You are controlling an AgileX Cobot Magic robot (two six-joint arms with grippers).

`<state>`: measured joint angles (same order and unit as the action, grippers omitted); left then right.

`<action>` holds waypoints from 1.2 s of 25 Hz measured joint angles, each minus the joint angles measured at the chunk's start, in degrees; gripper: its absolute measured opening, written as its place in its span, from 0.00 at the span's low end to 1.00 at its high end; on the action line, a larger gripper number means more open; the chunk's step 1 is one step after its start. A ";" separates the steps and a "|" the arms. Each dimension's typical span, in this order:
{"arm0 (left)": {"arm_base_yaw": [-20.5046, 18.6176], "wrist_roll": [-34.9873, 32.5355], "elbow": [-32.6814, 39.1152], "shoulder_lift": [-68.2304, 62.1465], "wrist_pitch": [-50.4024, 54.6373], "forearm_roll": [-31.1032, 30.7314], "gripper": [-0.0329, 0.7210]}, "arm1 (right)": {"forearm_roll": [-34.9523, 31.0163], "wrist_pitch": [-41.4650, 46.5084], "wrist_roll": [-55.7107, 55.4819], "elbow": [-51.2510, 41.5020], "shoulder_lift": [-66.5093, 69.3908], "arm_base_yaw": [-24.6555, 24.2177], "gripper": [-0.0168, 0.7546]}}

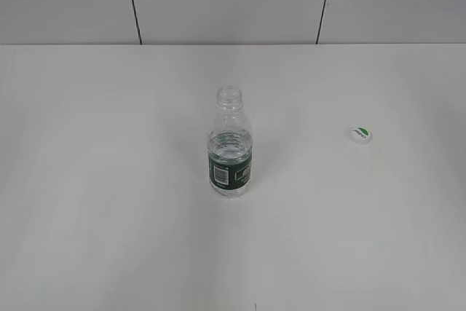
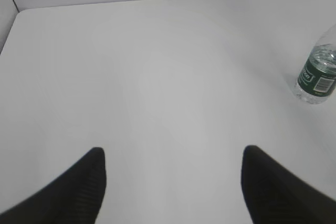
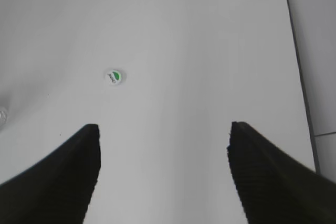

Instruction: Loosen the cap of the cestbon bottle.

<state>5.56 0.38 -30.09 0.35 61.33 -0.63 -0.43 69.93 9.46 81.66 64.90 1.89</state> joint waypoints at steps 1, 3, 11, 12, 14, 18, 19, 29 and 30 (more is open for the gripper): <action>0.00 -0.38 0.00 0.00 0.00 0.06 0.70 | 0.00 -0.06 0.00 -1.58 -0.56 0.00 0.77; 0.04 -0.38 0.00 0.00 -0.06 0.17 0.70 | 0.00 -0.06 0.00 -4.32 -1.60 0.00 0.77; 0.06 -0.38 0.00 0.00 -0.06 0.19 0.70 | 0.43 0.00 -0.46 -12.54 -9.62 0.00 0.77; 0.06 -0.38 0.00 0.00 -0.06 0.19 0.70 | 0.91 0.00 -0.70 -13.49 -11.84 0.00 0.77; 0.06 -0.38 0.00 0.00 -0.06 0.19 0.70 | 1.11 0.00 -1.03 -15.82 -17.30 0.00 0.77; 0.06 -0.38 0.00 0.00 -0.06 0.14 0.70 | 1.29 -0.31 -1.21 -20.94 -26.16 0.00 0.77; 0.06 -0.38 0.00 0.00 -0.06 0.14 0.70 | 1.29 -0.64 -1.21 -22.07 -28.59 0.00 0.77; 0.06 -0.38 0.00 0.00 -0.06 0.09 0.70 | 3.07 -5.10 -1.24 -36.25 -50.96 0.00 0.77; 0.06 -0.38 0.00 0.00 -0.06 0.09 0.70 | 3.14 -5.71 -1.24 -37.86 -52.62 0.00 0.77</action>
<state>5.62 0.00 -30.09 0.35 61.27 -0.54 2.71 64.22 8.22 43.80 12.28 1.89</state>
